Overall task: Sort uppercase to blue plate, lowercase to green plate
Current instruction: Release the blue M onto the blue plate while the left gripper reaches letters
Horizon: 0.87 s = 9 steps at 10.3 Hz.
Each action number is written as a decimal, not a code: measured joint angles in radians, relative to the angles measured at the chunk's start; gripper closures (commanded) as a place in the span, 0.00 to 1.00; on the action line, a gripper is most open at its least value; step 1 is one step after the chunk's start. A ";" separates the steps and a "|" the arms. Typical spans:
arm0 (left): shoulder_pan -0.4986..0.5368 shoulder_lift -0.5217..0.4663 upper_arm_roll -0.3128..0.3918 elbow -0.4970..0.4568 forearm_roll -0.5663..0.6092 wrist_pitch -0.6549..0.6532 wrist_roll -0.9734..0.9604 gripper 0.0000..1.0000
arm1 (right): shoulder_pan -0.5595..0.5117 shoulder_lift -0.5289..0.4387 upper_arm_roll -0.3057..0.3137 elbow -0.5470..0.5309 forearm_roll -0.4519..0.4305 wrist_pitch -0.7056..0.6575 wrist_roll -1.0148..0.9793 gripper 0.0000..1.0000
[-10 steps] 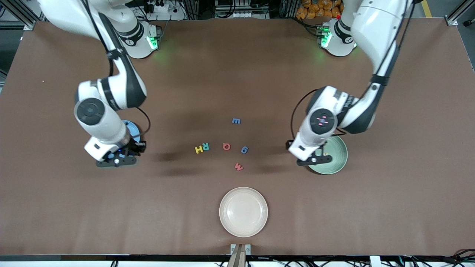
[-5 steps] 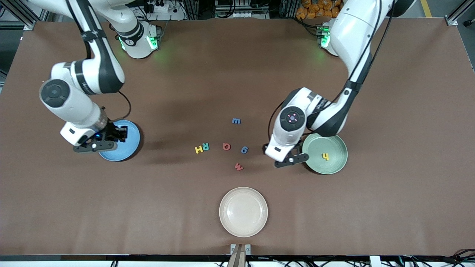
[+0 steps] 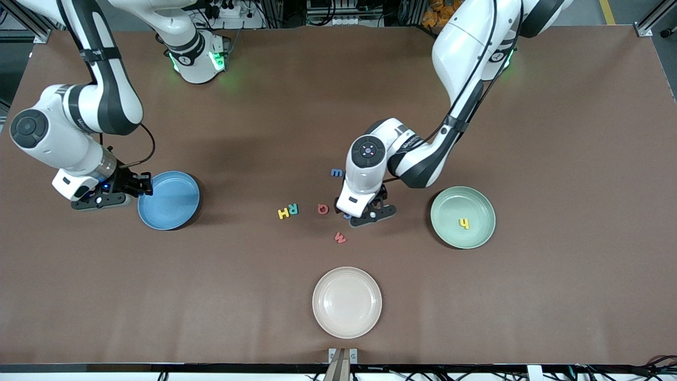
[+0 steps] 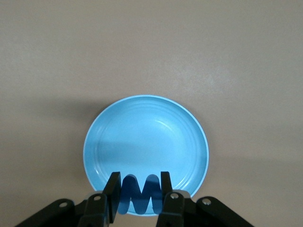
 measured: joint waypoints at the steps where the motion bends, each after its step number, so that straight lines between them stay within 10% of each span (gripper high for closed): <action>1: -0.003 0.007 0.000 0.012 0.000 0.000 -0.005 0.00 | 0.000 0.007 0.002 -0.020 0.000 0.032 0.000 0.65; 9: -0.087 0.112 0.089 0.137 0.000 0.001 0.001 0.00 | 0.003 0.159 0.007 -0.123 0.014 0.373 0.000 0.57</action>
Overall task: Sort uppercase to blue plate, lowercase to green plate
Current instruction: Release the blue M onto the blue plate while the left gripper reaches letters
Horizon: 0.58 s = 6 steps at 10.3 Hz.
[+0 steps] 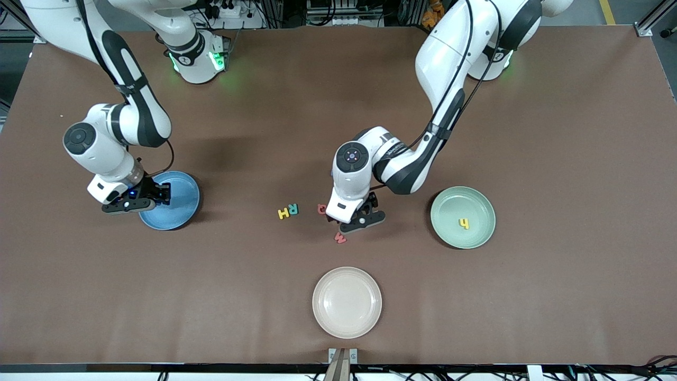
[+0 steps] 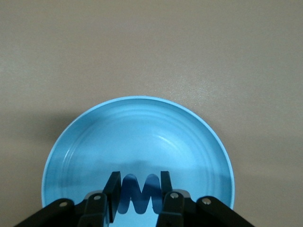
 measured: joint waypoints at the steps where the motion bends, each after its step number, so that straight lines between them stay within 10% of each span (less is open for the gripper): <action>1: 0.000 0.002 0.001 0.000 0.000 0.000 0.028 0.00 | 0.000 0.006 0.001 -0.003 0.001 0.009 0.000 0.40; 3: 0.000 0.005 0.001 0.000 0.000 -0.001 0.105 0.00 | 0.001 0.006 0.003 -0.003 0.021 0.009 0.002 0.05; 6: -0.002 0.013 0.000 0.000 0.000 -0.002 0.139 0.00 | 0.007 -0.014 0.010 0.032 0.073 -0.067 0.015 0.05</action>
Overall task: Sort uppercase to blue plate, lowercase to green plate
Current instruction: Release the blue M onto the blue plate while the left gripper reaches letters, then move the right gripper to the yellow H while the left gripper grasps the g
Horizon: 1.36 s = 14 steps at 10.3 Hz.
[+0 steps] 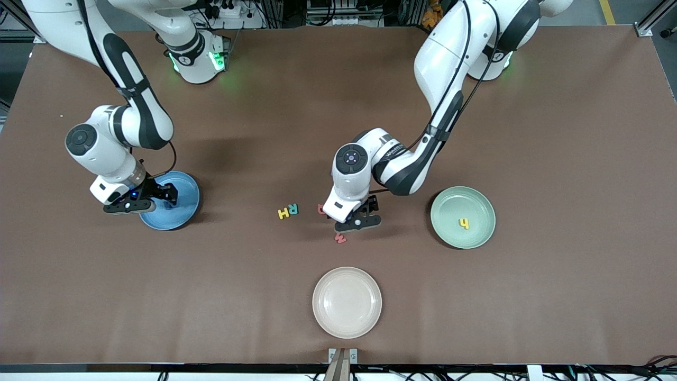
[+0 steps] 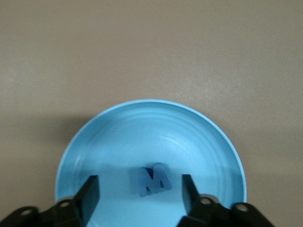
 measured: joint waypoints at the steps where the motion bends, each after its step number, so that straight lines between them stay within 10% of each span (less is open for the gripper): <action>1: -0.001 0.004 0.000 0.000 0.000 0.000 0.012 0.00 | 0.017 -0.018 0.007 0.027 0.010 -0.054 0.040 0.05; 7: -0.007 0.022 -0.003 0.000 0.000 0.000 0.078 0.00 | 0.201 -0.048 0.056 0.178 0.022 -0.197 0.412 0.05; 14: -0.022 0.036 -0.002 0.000 0.000 -0.001 0.093 0.00 | 0.357 0.110 0.058 0.194 0.024 0.014 0.616 0.06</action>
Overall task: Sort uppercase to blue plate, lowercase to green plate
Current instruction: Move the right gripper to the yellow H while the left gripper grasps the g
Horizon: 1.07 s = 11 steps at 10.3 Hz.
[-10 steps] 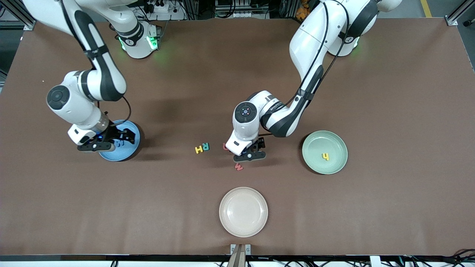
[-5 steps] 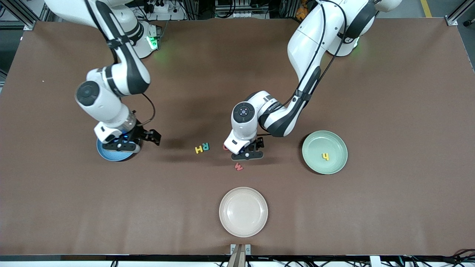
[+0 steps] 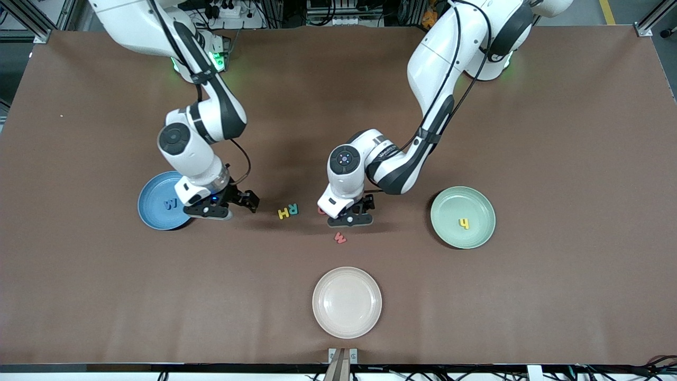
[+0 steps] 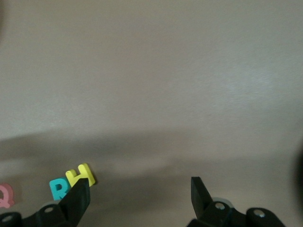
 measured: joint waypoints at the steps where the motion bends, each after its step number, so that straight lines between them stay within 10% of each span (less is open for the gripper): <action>1: 0.000 0.000 0.000 0.000 0.000 0.000 0.016 0.00 | 0.017 0.012 0.000 0.006 0.000 0.009 0.005 0.06; 8: 0.005 0.000 0.002 0.005 0.000 0.000 0.085 0.00 | 0.134 0.094 -0.003 0.063 -0.003 0.037 0.029 0.14; 11: 0.004 0.001 0.002 0.005 0.000 0.000 0.085 0.54 | 0.150 0.158 -0.016 0.066 -0.007 0.104 0.028 0.24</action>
